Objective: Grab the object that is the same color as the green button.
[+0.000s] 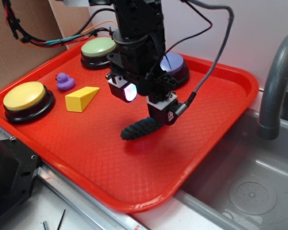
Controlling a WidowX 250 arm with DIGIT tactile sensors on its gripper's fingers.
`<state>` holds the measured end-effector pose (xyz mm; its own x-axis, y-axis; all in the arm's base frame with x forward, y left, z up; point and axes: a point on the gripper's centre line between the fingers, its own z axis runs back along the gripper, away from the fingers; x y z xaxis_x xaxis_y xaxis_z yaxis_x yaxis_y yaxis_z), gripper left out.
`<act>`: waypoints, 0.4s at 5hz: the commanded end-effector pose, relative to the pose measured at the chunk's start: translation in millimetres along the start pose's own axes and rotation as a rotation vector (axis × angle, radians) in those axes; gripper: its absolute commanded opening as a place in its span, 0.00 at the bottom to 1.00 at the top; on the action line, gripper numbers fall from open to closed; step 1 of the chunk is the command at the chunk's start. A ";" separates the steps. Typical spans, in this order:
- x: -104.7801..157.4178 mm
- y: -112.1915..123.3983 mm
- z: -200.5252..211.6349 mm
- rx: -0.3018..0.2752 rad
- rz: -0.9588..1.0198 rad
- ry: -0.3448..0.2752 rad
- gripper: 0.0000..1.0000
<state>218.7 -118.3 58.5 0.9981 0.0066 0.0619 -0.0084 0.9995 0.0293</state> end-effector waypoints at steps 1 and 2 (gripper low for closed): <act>15.3 -4.0 -16.4 -0.031 0.015 0.030 1.00; 20.5 -3.1 -33.2 -0.032 0.071 0.041 1.00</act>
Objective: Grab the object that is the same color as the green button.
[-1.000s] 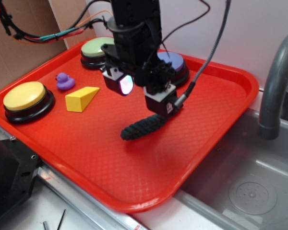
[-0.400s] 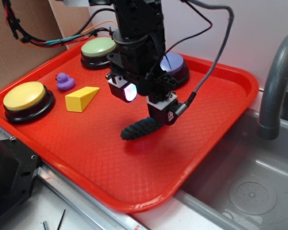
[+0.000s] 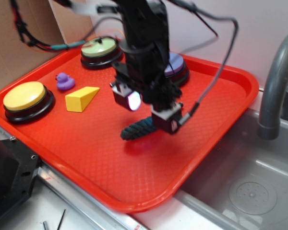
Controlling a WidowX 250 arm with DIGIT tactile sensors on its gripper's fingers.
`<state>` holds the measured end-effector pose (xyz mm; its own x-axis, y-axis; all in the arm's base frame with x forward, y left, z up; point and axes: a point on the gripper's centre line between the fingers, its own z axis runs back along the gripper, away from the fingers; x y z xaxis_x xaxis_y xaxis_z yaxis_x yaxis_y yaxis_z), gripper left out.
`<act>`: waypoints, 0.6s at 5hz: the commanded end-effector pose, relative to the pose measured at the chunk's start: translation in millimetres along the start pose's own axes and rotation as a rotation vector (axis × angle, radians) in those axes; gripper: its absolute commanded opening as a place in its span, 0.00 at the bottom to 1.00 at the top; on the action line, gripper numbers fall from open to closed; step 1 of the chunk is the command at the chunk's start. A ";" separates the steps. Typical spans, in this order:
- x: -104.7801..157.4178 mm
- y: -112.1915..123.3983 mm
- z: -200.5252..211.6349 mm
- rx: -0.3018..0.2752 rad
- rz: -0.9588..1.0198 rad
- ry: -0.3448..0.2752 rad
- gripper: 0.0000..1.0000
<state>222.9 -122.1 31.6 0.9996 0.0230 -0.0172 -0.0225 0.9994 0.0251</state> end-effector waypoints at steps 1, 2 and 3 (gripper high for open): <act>21.3 -2.6 -21.6 -0.003 0.089 -0.026 1.00; 16.9 -2.4 -33.6 -0.009 0.105 -0.008 0.62; 17.2 -0.8 -36.3 -0.011 0.101 0.001 0.00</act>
<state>245.5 -132.6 9.8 0.9932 0.1146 0.0182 -0.1145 0.9934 -0.0089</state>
